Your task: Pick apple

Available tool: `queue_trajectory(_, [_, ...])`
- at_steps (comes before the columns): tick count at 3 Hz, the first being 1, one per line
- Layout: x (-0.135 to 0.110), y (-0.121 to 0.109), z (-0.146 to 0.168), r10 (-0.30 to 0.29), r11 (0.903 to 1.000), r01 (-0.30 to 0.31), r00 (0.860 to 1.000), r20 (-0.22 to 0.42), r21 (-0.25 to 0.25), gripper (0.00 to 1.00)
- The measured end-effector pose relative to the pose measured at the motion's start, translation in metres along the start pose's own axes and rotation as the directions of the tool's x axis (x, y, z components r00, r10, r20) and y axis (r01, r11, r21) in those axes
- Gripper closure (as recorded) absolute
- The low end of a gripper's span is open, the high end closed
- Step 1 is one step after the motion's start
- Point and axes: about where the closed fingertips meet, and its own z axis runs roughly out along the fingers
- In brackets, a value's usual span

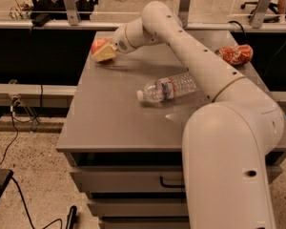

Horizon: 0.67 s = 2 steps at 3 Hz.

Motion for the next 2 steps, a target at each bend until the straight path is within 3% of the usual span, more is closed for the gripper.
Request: queue_trajectory(2, [0.0077,-0.0015,-0.0034,-0.013,0.9995,0.015,0.999,-0.047,0.028,0.85])
